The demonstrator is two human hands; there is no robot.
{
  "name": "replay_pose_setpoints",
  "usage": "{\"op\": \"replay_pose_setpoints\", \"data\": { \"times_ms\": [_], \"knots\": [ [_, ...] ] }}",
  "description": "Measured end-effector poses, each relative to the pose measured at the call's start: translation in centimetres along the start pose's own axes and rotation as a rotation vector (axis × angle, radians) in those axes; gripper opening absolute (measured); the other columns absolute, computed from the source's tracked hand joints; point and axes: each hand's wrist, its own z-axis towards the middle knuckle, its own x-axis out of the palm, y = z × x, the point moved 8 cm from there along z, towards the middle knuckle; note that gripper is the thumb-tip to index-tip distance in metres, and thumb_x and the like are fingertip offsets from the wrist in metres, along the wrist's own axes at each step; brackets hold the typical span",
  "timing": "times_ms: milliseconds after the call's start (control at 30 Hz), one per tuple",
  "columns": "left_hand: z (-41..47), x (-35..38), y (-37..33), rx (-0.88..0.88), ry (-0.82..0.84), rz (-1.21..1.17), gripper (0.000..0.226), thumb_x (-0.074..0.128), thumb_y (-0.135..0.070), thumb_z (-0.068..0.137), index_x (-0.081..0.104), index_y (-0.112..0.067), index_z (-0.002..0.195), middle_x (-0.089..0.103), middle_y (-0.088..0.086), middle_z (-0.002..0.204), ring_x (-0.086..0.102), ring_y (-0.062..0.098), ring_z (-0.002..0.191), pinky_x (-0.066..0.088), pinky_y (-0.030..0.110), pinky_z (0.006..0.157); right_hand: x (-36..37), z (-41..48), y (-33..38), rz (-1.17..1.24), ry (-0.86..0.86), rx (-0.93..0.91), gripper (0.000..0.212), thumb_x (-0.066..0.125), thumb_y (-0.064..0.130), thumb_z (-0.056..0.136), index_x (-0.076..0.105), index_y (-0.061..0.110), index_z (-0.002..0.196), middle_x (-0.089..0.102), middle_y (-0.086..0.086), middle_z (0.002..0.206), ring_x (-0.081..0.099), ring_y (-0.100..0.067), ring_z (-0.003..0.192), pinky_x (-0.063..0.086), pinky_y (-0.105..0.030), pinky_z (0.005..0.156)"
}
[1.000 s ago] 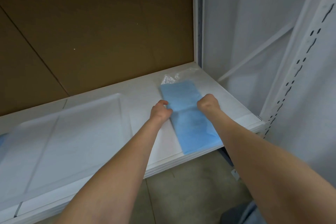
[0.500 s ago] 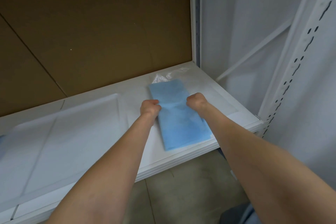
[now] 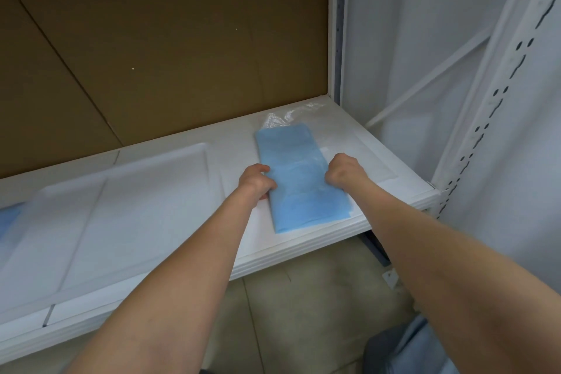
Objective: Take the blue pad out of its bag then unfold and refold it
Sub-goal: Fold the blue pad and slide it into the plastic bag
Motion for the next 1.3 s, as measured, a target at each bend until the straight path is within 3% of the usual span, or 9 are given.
{"op": "replay_pose_setpoints", "data": {
  "times_ms": [133, 300, 533, 700, 833, 1000, 1133, 1233, 1300],
  "knots": [
    [-1.2, 0.1, 0.7, -0.054, 0.054, 0.043, 0.052, 0.063, 0.005, 0.08, 0.054, -0.017, 0.126, 0.058, 0.014, 0.11, 0.054, 0.024, 0.081, 0.048, 0.03, 0.071, 0.0, -1.4, 0.0, -0.094, -0.013, -0.036, 0.032, 0.045, 0.007, 0.09, 0.048, 0.007, 0.122, 0.053, -0.011, 0.123, 0.056, -0.03, 0.108, 0.042, -0.031, 0.077],
    [-3.4, 0.4, 0.9, -0.085, 0.13, 0.093, 0.053, 0.063, 0.005, 0.082, 0.05, -0.02, 0.127, 0.056, 0.009, 0.099, 0.053, 0.016, 0.067, 0.047, 0.03, 0.068, -0.3, -2.8, -0.3, -0.194, -0.018, -0.059, 0.036, 0.047, 0.008, 0.089, 0.046, 0.007, 0.125, 0.052, -0.011, 0.125, 0.055, -0.03, 0.111, 0.043, -0.032, 0.08],
    [-6.0, 2.1, 1.1, -0.049, 0.183, 0.171, 0.065, 0.066, 0.0, 0.082, 0.041, -0.022, 0.138, 0.046, 0.006, 0.086, 0.041, 0.015, 0.057, 0.032, 0.023, 0.042, -0.1, -4.6, -1.2, -0.153, 0.029, 0.008, 0.055, 0.063, 0.022, 0.084, 0.038, 0.007, 0.13, 0.046, -0.015, 0.127, 0.053, -0.031, 0.113, 0.046, -0.035, 0.082],
    [-7.1, 1.5, 1.8, -0.045, 0.168, 0.197, 0.067, 0.064, 0.004, 0.083, 0.041, -0.022, 0.14, 0.047, 0.005, 0.07, 0.042, 0.014, 0.052, 0.029, 0.023, 0.041, 0.9, -5.5, -1.4, -0.055, 0.111, 0.039, 0.037, 0.07, 0.012, 0.077, 0.047, 0.005, 0.105, 0.056, -0.012, 0.097, 0.061, -0.026, 0.084, 0.051, -0.031, 0.064],
    [-7.3, 0.5, 2.3, -0.072, 0.145, 0.118, 0.07, 0.063, 0.005, 0.083, 0.038, -0.022, 0.143, 0.047, 0.005, 0.072, 0.041, 0.013, 0.054, 0.028, 0.023, 0.044, 1.0, -5.6, -1.8, 0.05, 0.134, 0.068, 0.026, 0.064, 0.002, 0.081, 0.045, 0.007, 0.065, 0.051, -0.008, 0.058, 0.049, -0.017, 0.048, 0.041, -0.025, 0.049],
    [-7.1, 0.0, 2.4, -0.086, 0.067, -0.168, 0.064, 0.06, 0.001, 0.088, 0.028, -0.007, 0.143, 0.052, 0.016, 0.127, 0.061, 0.03, 0.097, 0.053, 0.037, 0.071, 1.2, -5.5, -1.4, 0.109, 0.089, 0.046, 0.024, 0.067, 0.017, 0.08, 0.046, 0.011, 0.07, 0.053, -0.006, 0.076, 0.058, -0.024, 0.073, 0.049, -0.029, 0.065],
    [-7.1, 0.0, 2.8, -0.148, 0.057, -0.116, 0.016, 0.062, -0.002, 0.087, 0.047, -0.007, 0.086, 0.055, 0.012, 0.095, 0.052, 0.019, 0.068, 0.041, 0.024, 0.049, 1.6, -5.4, -1.4, 0.144, 0.109, 0.071, 0.028, 0.07, 0.008, 0.079, 0.045, 0.01, 0.065, 0.05, -0.005, 0.061, 0.05, -0.018, 0.051, 0.044, -0.025, 0.05],
    [-6.9, 0.2, 2.9, -0.137, 0.08, -0.088, 0.018, 0.065, -0.001, 0.084, 0.051, -0.003, 0.095, 0.057, 0.012, 0.097, 0.054, 0.021, 0.07, 0.043, 0.025, 0.05, 2.0, -5.3, -1.7, 0.205, 0.161, 0.096, 0.031, 0.067, 0.001, 0.081, 0.042, 0.007, 0.063, 0.046, -0.009, 0.062, 0.044, -0.019, 0.051, 0.039, -0.026, 0.05],
    [-7.2, 0.0, 2.6, -0.127, 0.069, -0.118, 0.02, 0.065, 0.0, 0.084, 0.052, -0.001, 0.1, 0.06, 0.014, 0.1, 0.06, 0.027, 0.083, 0.055, 0.032, 0.068, 2.0, -5.0, -1.7, 0.253, 0.154, 0.099, 0.028, 0.064, 0.0, 0.081, 0.041, 0.007, 0.065, 0.046, -0.01, 0.067, 0.049, -0.022, 0.056, 0.047, -0.028, 0.059]
  ]
}}
